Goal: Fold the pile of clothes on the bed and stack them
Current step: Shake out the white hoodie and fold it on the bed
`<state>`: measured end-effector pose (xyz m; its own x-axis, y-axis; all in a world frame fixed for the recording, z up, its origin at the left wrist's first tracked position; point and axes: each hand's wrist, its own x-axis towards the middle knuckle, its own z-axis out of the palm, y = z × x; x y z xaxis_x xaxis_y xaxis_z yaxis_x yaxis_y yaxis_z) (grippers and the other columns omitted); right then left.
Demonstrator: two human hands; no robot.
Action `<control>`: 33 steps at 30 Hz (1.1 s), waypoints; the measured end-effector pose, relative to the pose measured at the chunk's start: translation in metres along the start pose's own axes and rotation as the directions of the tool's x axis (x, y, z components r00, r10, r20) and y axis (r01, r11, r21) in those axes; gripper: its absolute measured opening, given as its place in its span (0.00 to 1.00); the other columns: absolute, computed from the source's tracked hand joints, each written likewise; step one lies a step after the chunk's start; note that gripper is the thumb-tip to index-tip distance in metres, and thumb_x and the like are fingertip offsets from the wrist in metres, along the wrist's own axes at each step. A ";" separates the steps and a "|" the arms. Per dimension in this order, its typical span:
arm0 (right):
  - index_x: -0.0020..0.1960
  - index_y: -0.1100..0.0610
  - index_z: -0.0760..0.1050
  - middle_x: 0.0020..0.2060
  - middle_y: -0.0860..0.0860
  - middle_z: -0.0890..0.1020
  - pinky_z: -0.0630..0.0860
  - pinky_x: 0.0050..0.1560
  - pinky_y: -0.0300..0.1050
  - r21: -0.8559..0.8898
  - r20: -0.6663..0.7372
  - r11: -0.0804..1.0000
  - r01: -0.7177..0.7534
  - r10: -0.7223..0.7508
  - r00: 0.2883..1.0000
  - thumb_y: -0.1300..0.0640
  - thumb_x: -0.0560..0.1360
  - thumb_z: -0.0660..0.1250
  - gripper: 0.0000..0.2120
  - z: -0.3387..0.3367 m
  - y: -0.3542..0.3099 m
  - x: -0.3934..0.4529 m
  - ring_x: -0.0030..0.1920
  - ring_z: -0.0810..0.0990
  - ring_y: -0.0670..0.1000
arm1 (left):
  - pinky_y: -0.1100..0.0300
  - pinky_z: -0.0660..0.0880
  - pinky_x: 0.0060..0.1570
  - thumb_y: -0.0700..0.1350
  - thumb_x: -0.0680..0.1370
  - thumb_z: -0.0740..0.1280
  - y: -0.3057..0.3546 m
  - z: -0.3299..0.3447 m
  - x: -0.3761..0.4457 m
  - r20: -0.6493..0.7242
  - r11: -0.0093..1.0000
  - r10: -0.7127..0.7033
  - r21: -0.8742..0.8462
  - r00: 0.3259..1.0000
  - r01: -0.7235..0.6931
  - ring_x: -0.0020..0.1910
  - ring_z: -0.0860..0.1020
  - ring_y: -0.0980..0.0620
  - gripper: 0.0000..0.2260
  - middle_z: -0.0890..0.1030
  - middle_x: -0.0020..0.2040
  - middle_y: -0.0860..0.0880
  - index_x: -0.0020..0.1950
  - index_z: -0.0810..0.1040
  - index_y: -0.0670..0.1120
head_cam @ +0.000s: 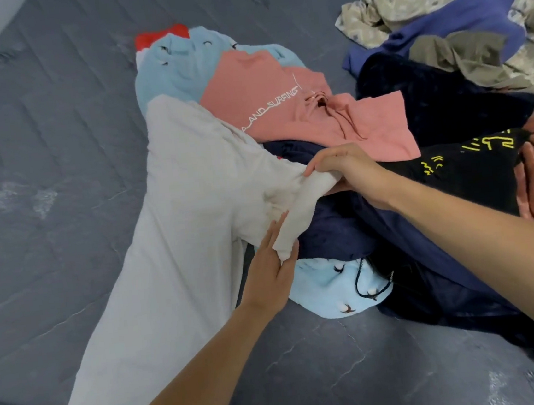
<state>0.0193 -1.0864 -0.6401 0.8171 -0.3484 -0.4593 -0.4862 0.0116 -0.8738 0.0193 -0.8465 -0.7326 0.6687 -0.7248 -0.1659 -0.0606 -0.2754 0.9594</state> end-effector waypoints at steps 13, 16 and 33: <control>0.43 0.61 0.85 0.44 0.56 0.84 0.84 0.55 0.59 -0.167 -0.063 0.985 0.037 -0.048 0.997 0.66 0.78 0.65 0.10 0.152 -0.052 0.097 0.51 0.84 0.59 | 0.73 0.69 0.38 0.45 0.84 0.67 -0.038 -0.133 0.014 -0.338 0.969 -0.211 -0.197 0.917 0.150 0.34 0.72 0.63 0.06 0.76 0.34 0.62 0.48 0.78 0.52; 0.43 0.65 0.85 0.40 0.54 0.84 0.84 0.39 0.45 -0.174 -0.100 0.984 0.037 -0.055 0.994 0.67 0.77 0.66 0.09 0.191 -0.056 0.129 0.47 0.84 0.57 | 0.70 0.67 0.35 0.45 0.83 0.68 -0.059 -0.170 0.028 -0.380 0.966 -0.248 -0.164 0.891 0.199 0.31 0.67 0.60 0.13 0.68 0.31 0.59 0.40 0.70 0.48; 0.84 0.52 0.55 0.84 0.54 0.56 0.57 0.80 0.60 -0.946 -0.120 0.323 0.018 -0.401 0.908 0.51 0.86 0.53 0.27 0.257 0.081 0.135 0.83 0.55 0.57 | 0.43 0.49 0.82 0.58 0.84 0.58 -0.136 -0.270 0.122 0.331 0.440 0.131 0.825 0.934 -0.354 0.85 0.43 0.50 0.33 0.45 0.86 0.50 0.86 0.51 0.50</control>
<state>0.1695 -0.8915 -0.8141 0.9000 -0.4334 -0.0470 -0.4356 -0.8894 -0.1389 0.3094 -0.7271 -0.8214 0.3718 -0.9224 -0.1044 -0.8749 -0.3858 0.2929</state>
